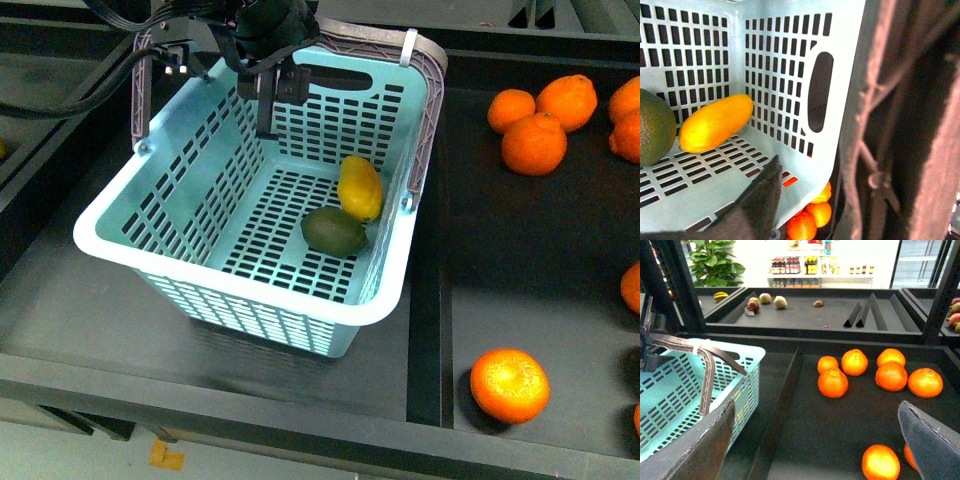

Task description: Pick mango and avocado into basket

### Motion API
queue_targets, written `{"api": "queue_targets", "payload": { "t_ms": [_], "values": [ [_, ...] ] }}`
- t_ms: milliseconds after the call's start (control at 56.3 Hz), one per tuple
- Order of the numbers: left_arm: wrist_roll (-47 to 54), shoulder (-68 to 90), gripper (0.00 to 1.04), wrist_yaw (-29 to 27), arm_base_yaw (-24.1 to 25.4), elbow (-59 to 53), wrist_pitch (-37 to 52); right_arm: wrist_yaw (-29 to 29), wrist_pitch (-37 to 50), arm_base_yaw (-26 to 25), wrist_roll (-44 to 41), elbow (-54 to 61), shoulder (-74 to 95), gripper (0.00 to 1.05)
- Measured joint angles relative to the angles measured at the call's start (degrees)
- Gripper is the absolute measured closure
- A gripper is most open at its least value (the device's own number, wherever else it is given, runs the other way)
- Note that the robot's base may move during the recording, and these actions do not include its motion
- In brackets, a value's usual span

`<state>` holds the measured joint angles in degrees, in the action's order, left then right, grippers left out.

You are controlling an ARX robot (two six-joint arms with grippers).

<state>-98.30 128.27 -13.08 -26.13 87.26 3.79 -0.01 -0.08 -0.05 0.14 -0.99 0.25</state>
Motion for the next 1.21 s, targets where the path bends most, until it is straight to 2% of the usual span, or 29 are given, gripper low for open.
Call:
{"api": "queue_targets", "payload": {
  "t_ms": [213, 302, 461, 497, 515, 568, 639, 674, 728, 816, 834, 994, 1065, 1207],
  "values": [
    [-3.52, -13.77, 0.07, -7.76, 0.55, -11.41, 1.22, -0.02, 0.0, 0.0, 0.0, 0.0, 0.0, 0.09],
    [-4.55, -19.91, 0.09, -11.37, 0.48, -16.17, -4.5, -0.02, 0.0, 0.0, 0.0, 0.0, 0.0, 0.09],
    [-8.02, -25.18, 0.09, -13.62, 0.33, -19.61, -15.28, -0.02, 0.0, 0.0, 0.0, 0.0, 0.0, 0.09],
    [-3.41, -25.99, 0.12, -13.22, 0.42, -21.84, -11.23, -0.02, 0.0, 0.0, 0.0, 0.0, 0.0, 0.09],
    [-0.26, -26.75, 0.15, -12.41, 0.66, -24.48, -5.14, -0.02, 0.0, 0.0, 0.0, 0.0, 0.0, 0.09],
    [29.0, -30.25, 0.32, -8.85, 2.45, -38.29, 22.14, 0.0, 0.0, 0.0, 0.0, 0.0, 0.0, 0.09],
    [63.17, -35.56, 0.51, -6.1, 5.92, -51.84, 48.3, 0.0, 0.0, 0.0, 0.0, 0.0, 0.0, 0.09],
    [75.06, -38.99, 0.6, -5.22, 7.5, -55.54, 53.24, 0.0, 0.0, 0.0, 0.0, 0.0, 0.0, 0.09],
    [87.47, -43.89, 0.76, -3.13, 9.92, -60.74, 55.39, -0.02, 0.0, 0.0, 0.0, 0.0, 0.0, 0.09],
    [94.77, -48.83, 1.01, 0.09, 12.68, -67.87, 55.45, 0.0, 0.0, 0.0, 0.0, 0.0, 0.0, 0.09],
    [95.19, -49.88, 1.03, 0.66, 13.09, -68.94, 55.43, 0.0, 0.0, 0.0, 0.0, 0.0, 0.0, 0.09],
    [97.22, -61.09, 1.03, 4.68, 17.64, -77.07, 52.59, -0.02, 0.0, 0.0, 0.0, 0.0, 0.0, 0.09],
    [97.26, -62.05, 1.03, 5.97, 18.78, -80.06, 55.12, 0.0, 0.0, 0.0, 0.0, 0.0, 0.0, 0.09],
    [97.44, -69.61, 1.03, 7.76, 20.68, -83.27, 50.03, 0.0, 0.0, 0.0, 0.0, 0.0, 0.0, 0.09]
  ]
}}
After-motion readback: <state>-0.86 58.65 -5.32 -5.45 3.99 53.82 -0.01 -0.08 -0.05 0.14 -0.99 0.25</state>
